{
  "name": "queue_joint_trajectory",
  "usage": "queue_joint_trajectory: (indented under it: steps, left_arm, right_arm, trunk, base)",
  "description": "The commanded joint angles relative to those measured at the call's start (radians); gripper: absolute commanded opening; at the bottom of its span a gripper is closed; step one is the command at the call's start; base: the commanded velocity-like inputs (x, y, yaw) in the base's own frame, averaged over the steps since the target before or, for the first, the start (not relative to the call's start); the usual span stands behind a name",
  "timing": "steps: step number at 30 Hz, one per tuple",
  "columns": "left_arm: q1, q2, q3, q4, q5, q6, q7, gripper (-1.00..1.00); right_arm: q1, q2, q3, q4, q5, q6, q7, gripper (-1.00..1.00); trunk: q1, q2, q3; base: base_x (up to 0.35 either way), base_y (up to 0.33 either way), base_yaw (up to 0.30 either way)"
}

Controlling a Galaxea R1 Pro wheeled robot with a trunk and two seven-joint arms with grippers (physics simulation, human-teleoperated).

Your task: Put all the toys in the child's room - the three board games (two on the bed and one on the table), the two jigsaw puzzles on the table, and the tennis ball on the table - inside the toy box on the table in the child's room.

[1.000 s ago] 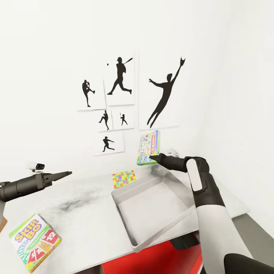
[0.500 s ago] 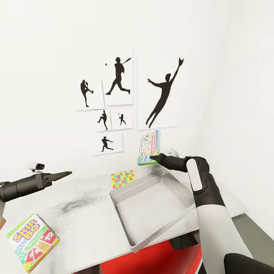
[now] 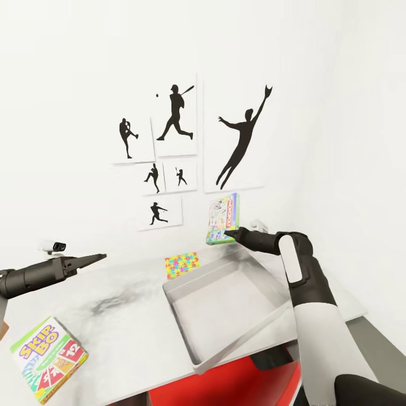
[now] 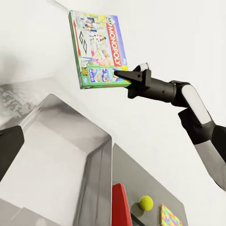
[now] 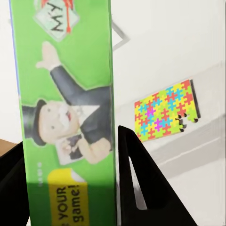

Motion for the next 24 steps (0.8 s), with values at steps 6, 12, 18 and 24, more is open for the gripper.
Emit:
queue_joint_trajectory:
  steps: [6,12,18,24]
  left_arm:
    - [-0.001,0.001,0.0,0.0,-0.001,0.01,-0.004,1.0]
    - [-0.001,0.002,0.0,0.0,-0.001,0.01,-0.004,1.0]
    - [-0.001,0.002,0.0,0.0,-0.001,0.01,-0.004,1.0]
    - [-0.001,0.005,0.001,0.0,0.0,0.012,-0.004,1.0]
  right_arm:
    - [-0.01,-0.117,-0.007,0.006,-0.002,0.005,0.033,-1.0]
    - [-0.014,-0.299,-0.005,0.028,-0.011,0.005,0.21,-1.0]
    - [-0.014,-0.465,0.018,0.152,-0.008,0.005,0.532,-1.0]
    - [-0.013,-0.54,0.145,0.239,0.001,0.005,0.704,-1.0]
  trunk:
    - [0.001,-0.002,-0.002]
    - [0.001,-0.002,-0.002]
    - [0.001,-0.002,-0.002]
    - [0.001,-0.002,-0.002]
  base:
    - [0.0,0.0,0.0]
    - [0.0,0.0,0.0]
    - [0.0,0.0,0.0]
    - [0.0,0.0,0.0]
